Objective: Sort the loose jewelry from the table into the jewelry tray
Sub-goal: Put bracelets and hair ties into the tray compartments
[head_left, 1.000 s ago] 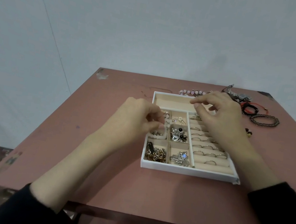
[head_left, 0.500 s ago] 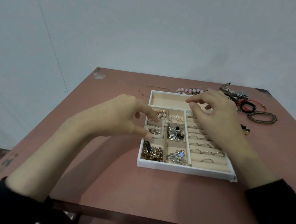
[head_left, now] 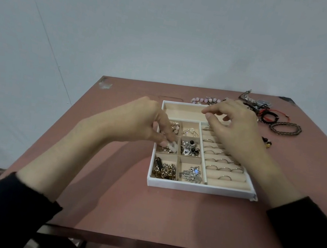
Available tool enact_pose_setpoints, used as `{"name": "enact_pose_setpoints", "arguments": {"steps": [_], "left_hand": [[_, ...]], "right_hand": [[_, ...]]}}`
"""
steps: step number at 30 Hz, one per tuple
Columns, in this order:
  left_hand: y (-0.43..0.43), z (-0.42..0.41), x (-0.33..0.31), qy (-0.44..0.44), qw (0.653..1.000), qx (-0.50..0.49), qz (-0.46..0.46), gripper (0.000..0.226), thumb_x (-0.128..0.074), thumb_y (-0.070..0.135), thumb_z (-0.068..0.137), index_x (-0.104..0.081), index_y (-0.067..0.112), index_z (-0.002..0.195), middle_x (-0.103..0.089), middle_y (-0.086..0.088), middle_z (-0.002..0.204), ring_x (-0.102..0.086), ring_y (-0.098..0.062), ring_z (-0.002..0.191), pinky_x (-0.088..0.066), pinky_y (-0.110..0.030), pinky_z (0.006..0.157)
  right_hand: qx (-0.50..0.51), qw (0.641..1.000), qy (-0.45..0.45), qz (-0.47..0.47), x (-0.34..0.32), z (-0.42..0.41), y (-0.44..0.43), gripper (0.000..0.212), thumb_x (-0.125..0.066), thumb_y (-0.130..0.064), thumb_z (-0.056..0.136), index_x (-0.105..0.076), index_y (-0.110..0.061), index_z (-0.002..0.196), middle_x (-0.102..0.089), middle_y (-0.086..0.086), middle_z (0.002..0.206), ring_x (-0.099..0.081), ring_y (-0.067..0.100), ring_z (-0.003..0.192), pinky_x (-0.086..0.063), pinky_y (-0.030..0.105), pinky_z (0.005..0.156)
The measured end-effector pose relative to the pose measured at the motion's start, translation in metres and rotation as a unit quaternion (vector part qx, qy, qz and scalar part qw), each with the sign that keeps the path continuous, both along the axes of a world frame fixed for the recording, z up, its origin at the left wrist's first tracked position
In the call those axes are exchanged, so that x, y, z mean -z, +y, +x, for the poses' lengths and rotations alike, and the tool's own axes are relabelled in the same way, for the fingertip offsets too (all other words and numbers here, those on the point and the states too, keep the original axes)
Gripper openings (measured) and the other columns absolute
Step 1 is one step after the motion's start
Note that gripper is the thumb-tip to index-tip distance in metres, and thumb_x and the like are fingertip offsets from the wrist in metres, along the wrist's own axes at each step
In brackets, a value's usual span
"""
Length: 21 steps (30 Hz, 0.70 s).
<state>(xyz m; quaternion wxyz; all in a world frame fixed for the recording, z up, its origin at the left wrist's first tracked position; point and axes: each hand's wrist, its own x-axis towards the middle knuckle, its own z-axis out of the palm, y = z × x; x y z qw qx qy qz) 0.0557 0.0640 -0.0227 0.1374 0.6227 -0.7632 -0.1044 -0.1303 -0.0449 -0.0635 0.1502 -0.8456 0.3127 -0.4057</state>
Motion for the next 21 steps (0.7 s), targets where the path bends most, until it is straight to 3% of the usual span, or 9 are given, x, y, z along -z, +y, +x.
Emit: {"name": "enact_pose_setpoints", "arguments": {"steps": [6,12,18,21], "left_hand": [[-0.006,-0.005,0.009,0.01,1.0,0.003,0.011,0.012,-0.078,0.015,0.072,-0.077,0.02,0.083,-0.069,0.017,0.08,-0.052,0.022,0.069,-0.033,0.003,0.062],[-0.006,-0.008,0.001,-0.049,0.998,0.006,0.051,0.019,-0.074,0.022,0.076,-0.075,0.028,0.094,-0.071,0.015,0.096,-0.052,0.021,0.071,-0.039,-0.001,0.065],[-0.014,-0.03,-0.016,0.062,0.997,-0.046,0.001,0.018,-0.072,0.036,0.075,-0.073,0.031,0.093,-0.069,0.02,0.082,-0.058,0.013,0.074,-0.045,-0.006,0.063],[-0.03,-0.054,-0.015,0.074,0.994,-0.071,-0.029,0.013,-0.068,0.03,0.082,-0.073,0.028,0.094,-0.069,0.015,0.085,-0.058,0.007,0.071,-0.044,-0.009,0.062]], "right_hand": [[-0.001,1.0,0.009,0.009,-0.001,0.0,0.001,0.014,-0.059,-0.015,0.087,-0.071,-0.02,0.091,-0.058,-0.01,0.081,-0.05,0.013,0.091,-0.039,0.028,0.083],[-0.002,0.999,0.002,0.033,-0.005,-0.007,0.004,0.013,-0.059,-0.015,0.087,-0.071,-0.019,0.092,-0.06,-0.008,0.082,-0.05,0.01,0.086,-0.04,0.027,0.082],[0.045,0.995,-0.035,0.079,-0.017,-0.046,-0.015,0.015,-0.061,-0.015,0.085,-0.072,-0.024,0.087,-0.066,-0.012,0.083,-0.056,0.005,0.079,-0.045,0.022,0.073],[0.094,0.99,0.002,0.108,-0.02,-0.069,-0.033,0.013,-0.062,-0.017,0.085,-0.072,-0.025,0.086,-0.066,-0.011,0.079,-0.057,0.005,0.073,-0.037,0.009,0.063]]}}
